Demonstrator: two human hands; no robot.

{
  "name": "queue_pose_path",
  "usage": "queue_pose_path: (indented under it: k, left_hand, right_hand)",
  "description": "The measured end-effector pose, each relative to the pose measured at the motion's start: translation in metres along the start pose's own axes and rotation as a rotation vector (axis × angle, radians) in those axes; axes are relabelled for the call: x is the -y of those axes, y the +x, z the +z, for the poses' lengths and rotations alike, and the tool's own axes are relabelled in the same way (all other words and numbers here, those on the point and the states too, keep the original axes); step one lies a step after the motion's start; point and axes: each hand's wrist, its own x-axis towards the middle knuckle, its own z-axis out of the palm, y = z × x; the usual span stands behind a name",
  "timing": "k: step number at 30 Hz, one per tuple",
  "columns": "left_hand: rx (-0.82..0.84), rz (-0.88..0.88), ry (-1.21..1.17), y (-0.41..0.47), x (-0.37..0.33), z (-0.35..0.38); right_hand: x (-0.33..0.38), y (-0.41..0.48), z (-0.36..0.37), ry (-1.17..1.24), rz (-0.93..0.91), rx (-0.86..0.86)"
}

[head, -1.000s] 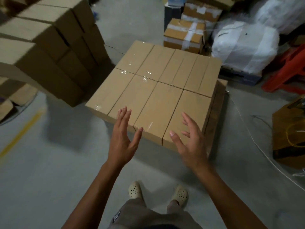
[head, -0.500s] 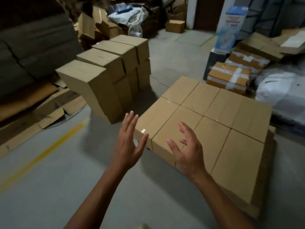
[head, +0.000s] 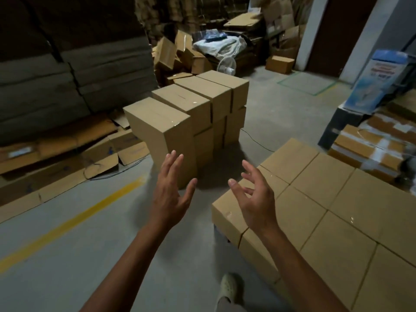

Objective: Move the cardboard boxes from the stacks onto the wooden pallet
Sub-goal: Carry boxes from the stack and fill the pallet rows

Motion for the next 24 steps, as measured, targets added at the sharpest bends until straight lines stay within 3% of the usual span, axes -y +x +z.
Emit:
queue_pose_path:
  k: [13, 24]
  left_hand:
    - [-0.102, -0.250, 0.016, 0.212, 0.100, 0.041]
    - [-0.107, -0.468, -0.049, 0.329, 0.208, 0.067]
  right_hand:
    - [-0.032, 0.258, 0.112, 0.069, -0.007, 0.182]
    - [-0.066, 0.405, 0.217, -0.038, 0.072, 0.279]
